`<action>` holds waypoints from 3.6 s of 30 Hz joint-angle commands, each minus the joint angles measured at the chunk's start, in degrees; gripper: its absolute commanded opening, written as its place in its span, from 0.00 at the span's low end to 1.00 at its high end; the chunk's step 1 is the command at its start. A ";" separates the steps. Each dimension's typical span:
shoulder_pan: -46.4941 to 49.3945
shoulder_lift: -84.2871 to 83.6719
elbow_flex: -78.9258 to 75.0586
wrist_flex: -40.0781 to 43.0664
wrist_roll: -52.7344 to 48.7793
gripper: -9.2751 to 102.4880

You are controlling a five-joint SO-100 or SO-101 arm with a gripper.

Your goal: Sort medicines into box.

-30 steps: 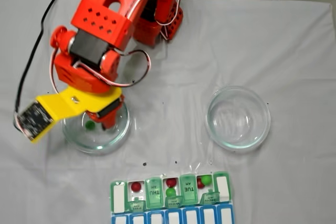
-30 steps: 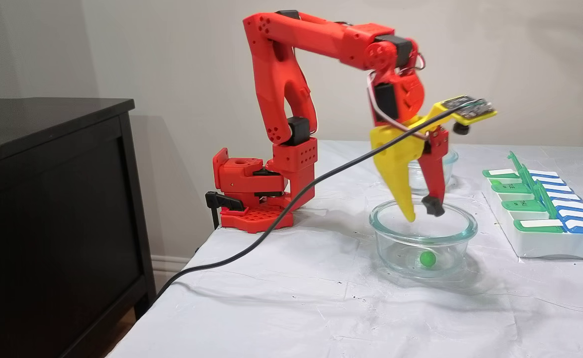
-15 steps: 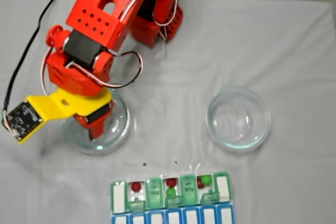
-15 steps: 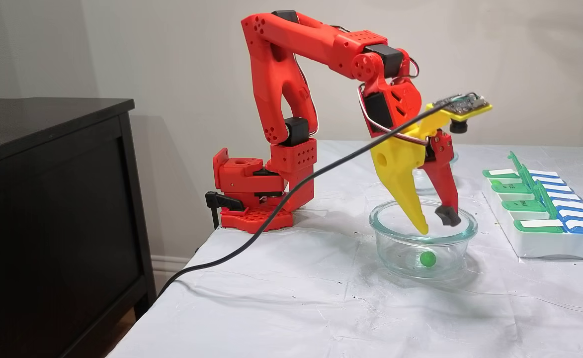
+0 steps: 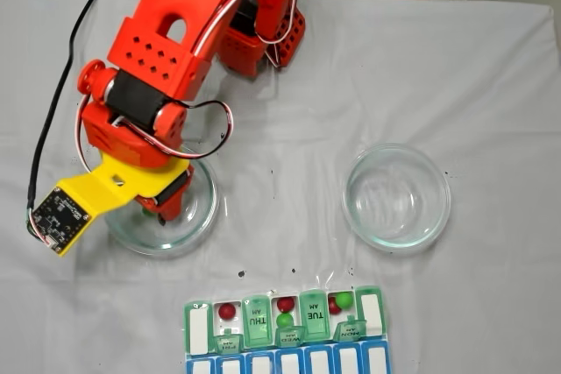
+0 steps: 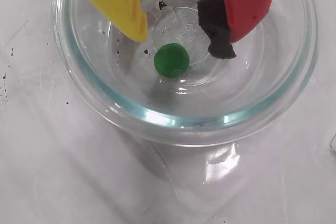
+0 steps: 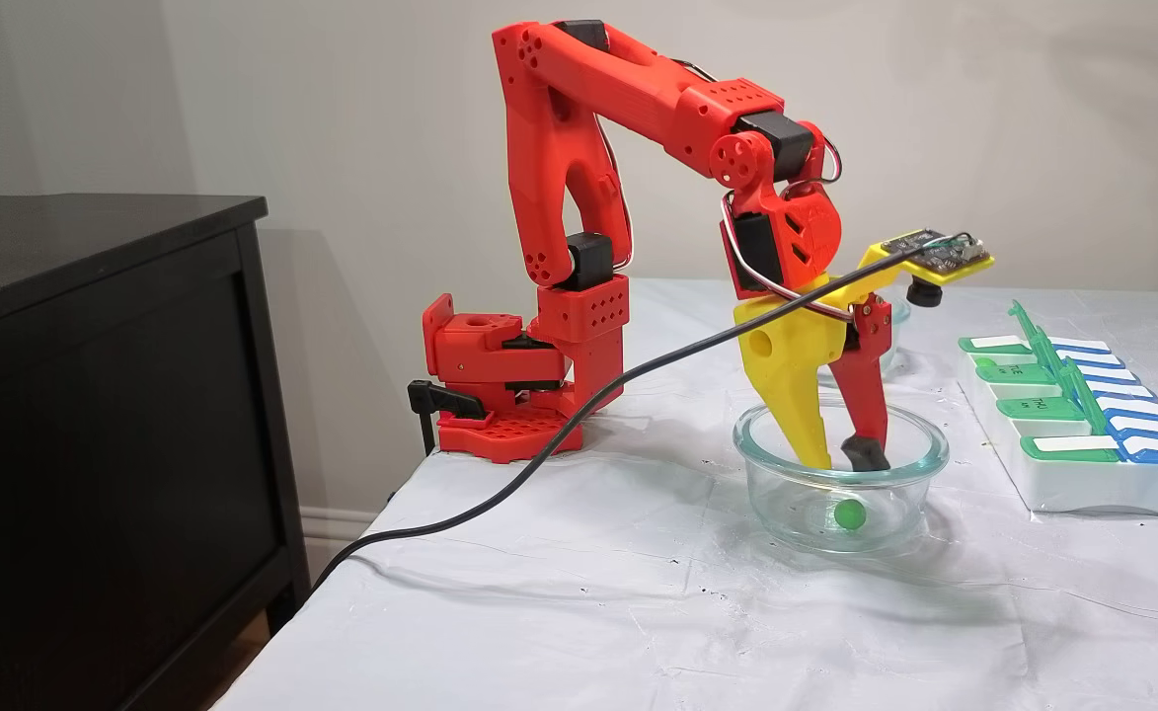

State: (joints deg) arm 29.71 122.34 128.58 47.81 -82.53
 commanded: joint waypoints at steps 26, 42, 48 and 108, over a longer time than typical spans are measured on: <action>-1.23 -9.67 -3.34 -8.61 4.04 0.25; -1.58 -11.87 -5.54 -3.78 0.79 0.24; -1.41 -13.18 -7.38 -0.79 -0.53 0.25; -23.82 -17.23 -23.38 -22.15 54.05 0.08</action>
State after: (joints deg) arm 6.33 106.35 114.35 27.95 -29.53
